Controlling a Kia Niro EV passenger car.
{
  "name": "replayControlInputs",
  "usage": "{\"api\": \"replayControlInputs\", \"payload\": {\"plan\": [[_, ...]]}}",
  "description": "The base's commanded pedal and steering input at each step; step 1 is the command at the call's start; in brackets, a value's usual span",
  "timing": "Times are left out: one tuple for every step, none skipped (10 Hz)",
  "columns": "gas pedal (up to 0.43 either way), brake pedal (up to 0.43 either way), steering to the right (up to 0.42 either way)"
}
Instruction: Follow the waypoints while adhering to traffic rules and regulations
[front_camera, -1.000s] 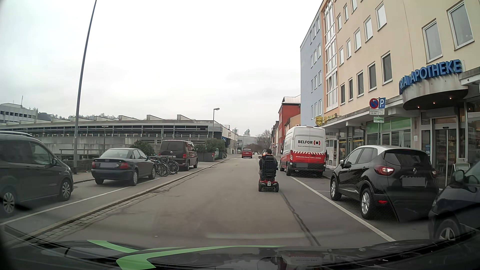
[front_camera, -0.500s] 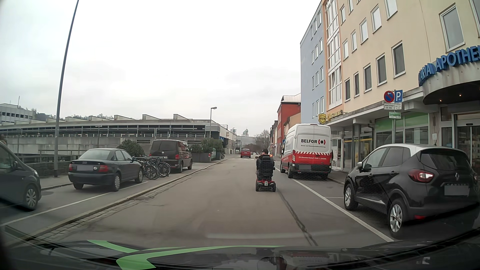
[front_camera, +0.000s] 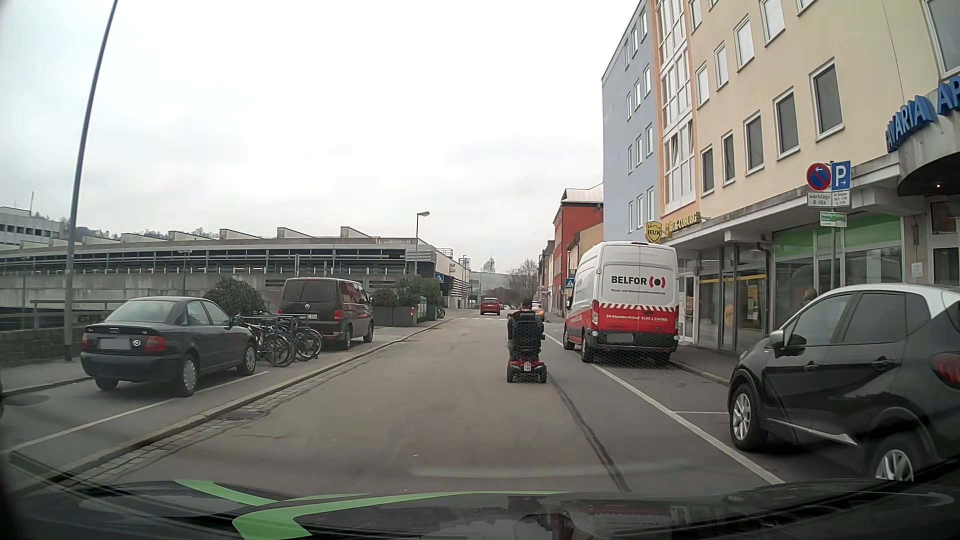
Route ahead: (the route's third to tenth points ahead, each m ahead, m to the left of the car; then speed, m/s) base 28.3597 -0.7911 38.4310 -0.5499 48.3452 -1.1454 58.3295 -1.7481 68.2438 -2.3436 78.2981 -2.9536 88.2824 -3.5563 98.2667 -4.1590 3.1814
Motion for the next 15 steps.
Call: {"api": "replayControlInputs", "payload": {"plan": [[0.028, 0.0, 0.0], [0.028, 0.0, 0.0], [0.028, 0.0, 0.0], [0.028, 0.0, 0.0], [0.028, 0.0, 0.0], [0.028, 0.0, -0.001], [0.028, 0.0, 0.0], [0.028, 0.0, 0.0], [0.028, 0.0, -0.001], [0.028, 0.0, -0.001], [0.028, 0.0, -0.003], [0.028, 0.0, -0.003], [0.028, 0.0, -0.005], [0.028, 0.0, -0.005], [0.028, 0.0, -0.005]]}}
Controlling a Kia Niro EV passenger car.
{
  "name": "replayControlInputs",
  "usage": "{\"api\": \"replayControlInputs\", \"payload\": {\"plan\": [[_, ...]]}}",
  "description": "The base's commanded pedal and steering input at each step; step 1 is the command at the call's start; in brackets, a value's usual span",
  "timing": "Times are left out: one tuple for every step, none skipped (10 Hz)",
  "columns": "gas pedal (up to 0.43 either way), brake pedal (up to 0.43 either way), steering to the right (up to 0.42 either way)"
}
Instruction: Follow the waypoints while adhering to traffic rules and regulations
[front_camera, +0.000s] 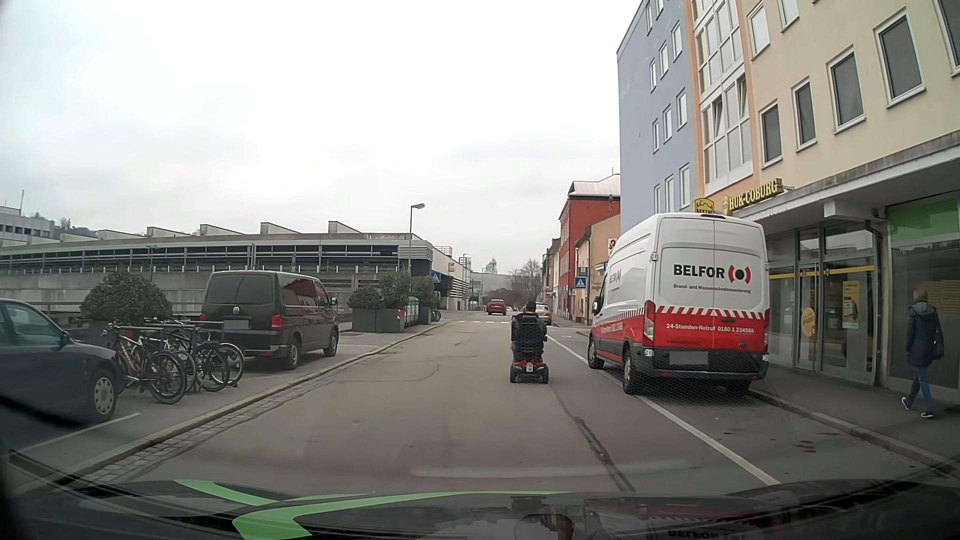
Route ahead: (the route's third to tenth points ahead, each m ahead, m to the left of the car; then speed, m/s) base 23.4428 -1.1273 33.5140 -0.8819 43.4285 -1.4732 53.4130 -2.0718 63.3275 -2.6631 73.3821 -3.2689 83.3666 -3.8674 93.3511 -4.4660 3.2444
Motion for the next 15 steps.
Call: {"api": "replayControlInputs", "payload": {"plan": [[0.028, 0.0, -0.005], [0.028, 0.0, -0.005], [0.028, 0.0, -0.005], [0.028, 0.0, -0.005], [0.028, 0.0, -0.005], [0.028, 0.0, -0.005], [0.028, 0.0, -0.006], [0.028, 0.0, -0.006], [0.02, 0.0, -0.005], [0.008, 0.0, -0.004], [0.0, 0.0, -0.004], [0.0, 0.0, -0.005], [0.0, 0.0, -0.004], [0.0, 0.0, -0.003], [0.0, 0.0, 0.0]]}}
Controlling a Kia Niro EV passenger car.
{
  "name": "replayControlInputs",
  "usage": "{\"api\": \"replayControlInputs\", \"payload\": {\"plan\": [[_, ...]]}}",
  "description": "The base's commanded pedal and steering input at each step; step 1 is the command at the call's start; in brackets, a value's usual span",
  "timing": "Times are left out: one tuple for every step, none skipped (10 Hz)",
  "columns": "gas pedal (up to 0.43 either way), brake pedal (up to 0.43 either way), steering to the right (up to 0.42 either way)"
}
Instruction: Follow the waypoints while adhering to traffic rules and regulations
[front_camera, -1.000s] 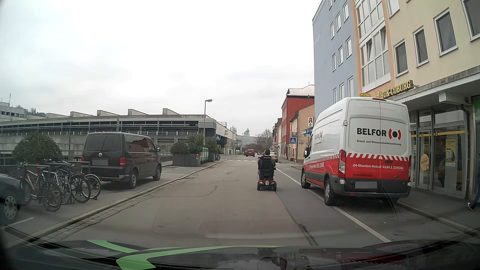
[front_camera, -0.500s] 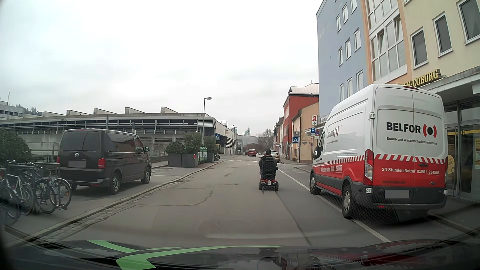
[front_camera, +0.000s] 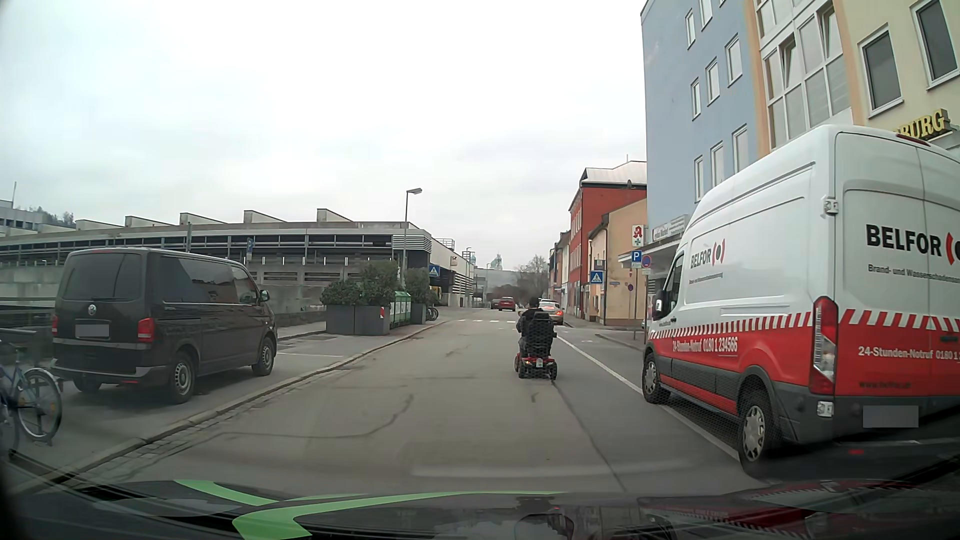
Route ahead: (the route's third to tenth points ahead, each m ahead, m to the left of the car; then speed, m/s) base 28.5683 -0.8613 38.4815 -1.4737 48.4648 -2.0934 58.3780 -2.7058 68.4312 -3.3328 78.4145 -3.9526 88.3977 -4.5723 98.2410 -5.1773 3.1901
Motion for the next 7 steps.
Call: {"api": "replayControlInputs", "payload": {"plan": [[0.0, 0.0, 0.0], [0.0, 0.0, 0.0], [0.0, 0.0, 0.0], [0.0, 0.0, 0.0], [0.0, 0.0, 0.0], [0.0, 0.0, 0.0], [0.0, 0.0, 0.0]]}}
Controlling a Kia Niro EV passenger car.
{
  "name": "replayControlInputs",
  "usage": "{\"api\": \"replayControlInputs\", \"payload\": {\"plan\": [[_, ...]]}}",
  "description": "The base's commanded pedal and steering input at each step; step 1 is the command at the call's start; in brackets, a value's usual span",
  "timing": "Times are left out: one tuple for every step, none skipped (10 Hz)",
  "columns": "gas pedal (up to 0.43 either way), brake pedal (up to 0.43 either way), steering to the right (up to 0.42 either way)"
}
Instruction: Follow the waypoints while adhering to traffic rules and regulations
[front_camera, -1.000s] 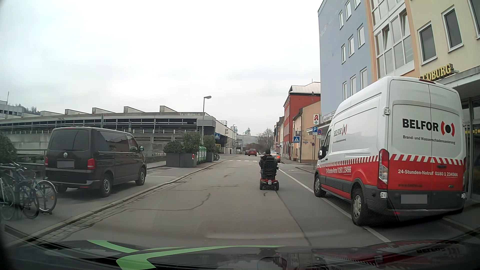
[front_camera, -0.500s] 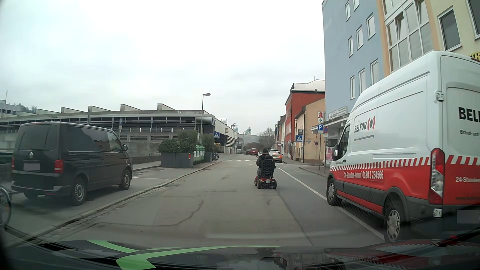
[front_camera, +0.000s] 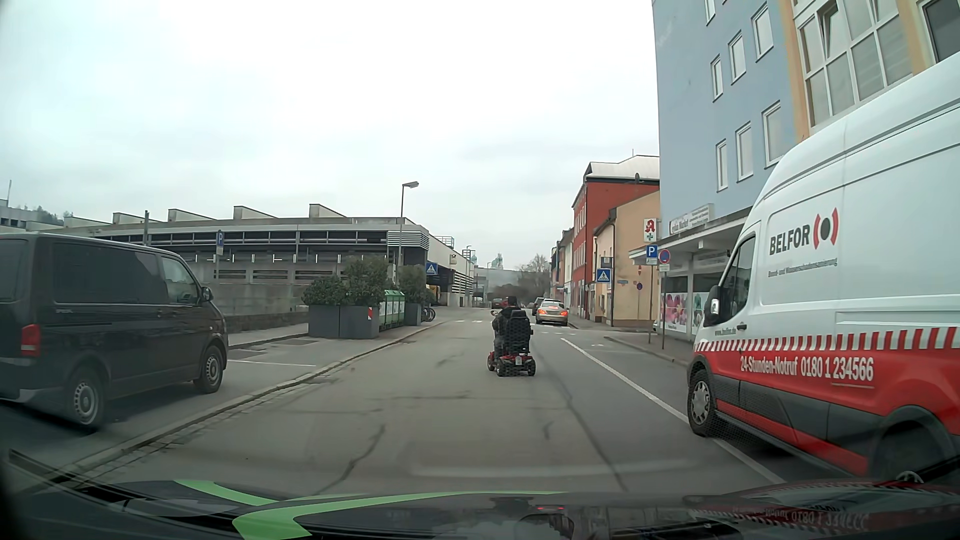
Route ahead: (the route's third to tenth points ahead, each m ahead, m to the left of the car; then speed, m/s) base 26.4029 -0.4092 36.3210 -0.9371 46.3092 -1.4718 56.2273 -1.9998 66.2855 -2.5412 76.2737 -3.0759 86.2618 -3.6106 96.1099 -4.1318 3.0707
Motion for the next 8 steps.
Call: {"api": "replayControlInputs", "payload": {"plan": [[0.0, 0.0, 0.0], [0.0, 0.0, 0.0], [0.0, 0.0, -0.001], [0.0, 0.0, -0.001], [0.0, 0.0, -0.001], [0.028, 0.0, -0.001], [0.039, 0.0, -0.001], [0.039, 0.0, -0.001]]}}
